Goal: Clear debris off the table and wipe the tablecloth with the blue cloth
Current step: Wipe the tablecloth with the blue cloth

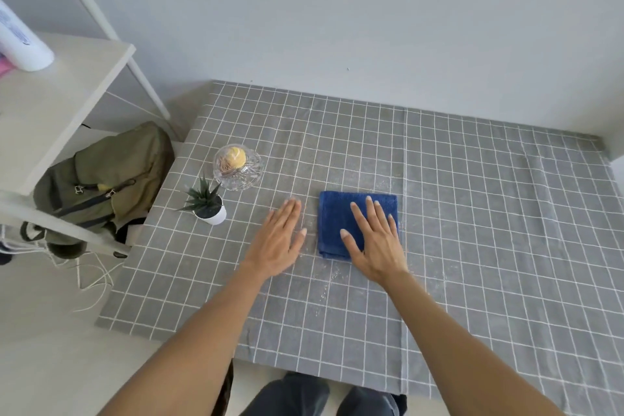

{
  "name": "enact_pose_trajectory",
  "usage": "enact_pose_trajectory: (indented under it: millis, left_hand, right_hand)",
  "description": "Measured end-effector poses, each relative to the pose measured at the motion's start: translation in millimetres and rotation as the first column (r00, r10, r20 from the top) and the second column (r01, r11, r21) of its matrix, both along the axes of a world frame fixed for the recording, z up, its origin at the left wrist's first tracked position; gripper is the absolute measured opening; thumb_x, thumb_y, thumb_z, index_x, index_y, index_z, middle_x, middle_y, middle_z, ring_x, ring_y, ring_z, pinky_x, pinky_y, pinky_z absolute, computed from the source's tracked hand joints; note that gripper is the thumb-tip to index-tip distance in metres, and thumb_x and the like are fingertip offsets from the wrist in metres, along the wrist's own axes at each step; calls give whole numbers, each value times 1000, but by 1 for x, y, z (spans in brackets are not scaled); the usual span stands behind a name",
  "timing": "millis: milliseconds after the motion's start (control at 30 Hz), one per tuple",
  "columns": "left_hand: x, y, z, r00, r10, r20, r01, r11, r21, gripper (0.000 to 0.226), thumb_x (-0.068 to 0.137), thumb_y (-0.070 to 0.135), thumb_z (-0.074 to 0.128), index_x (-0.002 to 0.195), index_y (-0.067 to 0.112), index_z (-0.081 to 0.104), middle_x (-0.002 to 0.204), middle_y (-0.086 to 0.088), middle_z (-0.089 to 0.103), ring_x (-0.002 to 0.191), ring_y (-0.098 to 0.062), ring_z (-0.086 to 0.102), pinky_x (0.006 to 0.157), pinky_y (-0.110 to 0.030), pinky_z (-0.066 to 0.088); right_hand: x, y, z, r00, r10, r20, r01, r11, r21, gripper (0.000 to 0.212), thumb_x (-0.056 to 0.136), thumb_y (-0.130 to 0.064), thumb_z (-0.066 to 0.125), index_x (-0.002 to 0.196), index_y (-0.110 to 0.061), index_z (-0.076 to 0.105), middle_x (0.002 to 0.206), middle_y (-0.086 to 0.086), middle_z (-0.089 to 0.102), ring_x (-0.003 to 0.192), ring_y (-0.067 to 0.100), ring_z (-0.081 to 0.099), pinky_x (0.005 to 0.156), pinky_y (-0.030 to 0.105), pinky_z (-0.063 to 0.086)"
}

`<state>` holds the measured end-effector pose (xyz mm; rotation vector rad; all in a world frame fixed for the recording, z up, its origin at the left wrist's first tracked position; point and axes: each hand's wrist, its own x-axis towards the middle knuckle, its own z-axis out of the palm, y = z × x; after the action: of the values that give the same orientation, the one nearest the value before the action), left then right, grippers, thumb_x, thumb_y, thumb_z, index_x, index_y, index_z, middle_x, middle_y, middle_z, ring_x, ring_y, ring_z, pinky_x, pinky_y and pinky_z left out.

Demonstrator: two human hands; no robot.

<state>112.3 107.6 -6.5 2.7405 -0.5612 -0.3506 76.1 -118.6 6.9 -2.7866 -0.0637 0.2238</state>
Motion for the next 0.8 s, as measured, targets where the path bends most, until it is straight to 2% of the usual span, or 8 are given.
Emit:
enact_pose_trajectory:
  millis: [100,200,333,500,600,700,800]
  left_hand:
    - [21,7,-6,997,62,48,-64,997,32,66,94,47,-1,150,14,-4,157,-3,-10,146,-15,-10,118,-32,-7]
    - [40,4,-13,997,57,55,-60,997,50,56,100,41,7,149,16,-8,156,-1,-14,144,-14,-14,120,-35,-5]
    - [45,3,-26,992,75,101,-80,996,49,61,96,43,-1,151,19,-4,157,4,-13,145,-13,-14,118,-33,-10]
    - [42,4,-33,983,108,150,-113,993,25,56,99,37,5,152,22,0,158,7,-10,146,-10,-10,119,-37,-6]
    - [41,4,-34,979,112,167,-116,993,13,55,99,35,8,152,22,3,158,7,-7,146,-10,-7,120,-40,-2]
    - [42,6,-35,980,118,159,-122,992,22,54,100,34,8,153,23,2,159,8,-6,146,-9,-8,120,-40,-2]
    - [43,8,-34,983,112,145,-118,992,36,53,101,34,8,153,24,0,159,9,-8,146,-9,-11,120,-41,-4]
  right_hand:
    - [16,12,-10,999,36,-17,-37,996,-80,77,86,-68,11,152,-29,8,160,4,-5,147,20,-8,118,43,-7]
    - [25,23,-18,1000,-22,-21,20,998,-68,77,84,-68,14,152,-31,8,160,4,-7,146,20,-11,117,46,-9]
    - [31,25,-20,997,-58,-50,54,995,-79,82,82,-78,20,150,-37,0,159,1,-13,145,20,-17,116,48,-12]
    - [34,29,-22,992,-83,-92,69,987,-146,96,73,-88,22,148,-40,-12,156,0,-23,144,23,-22,114,53,-14]
    - [33,31,-24,993,-94,-78,81,983,-162,85,79,-81,19,148,-41,-13,156,-1,-24,144,23,-21,114,53,-13]
    - [31,29,-25,993,-110,-40,104,987,-119,72,85,-67,16,148,-42,-8,159,-4,-17,146,21,-15,115,53,-11]
    - [29,26,-24,988,-154,-26,150,981,-120,68,85,-60,11,149,-42,-4,160,-6,-10,147,21,-10,115,53,-9]
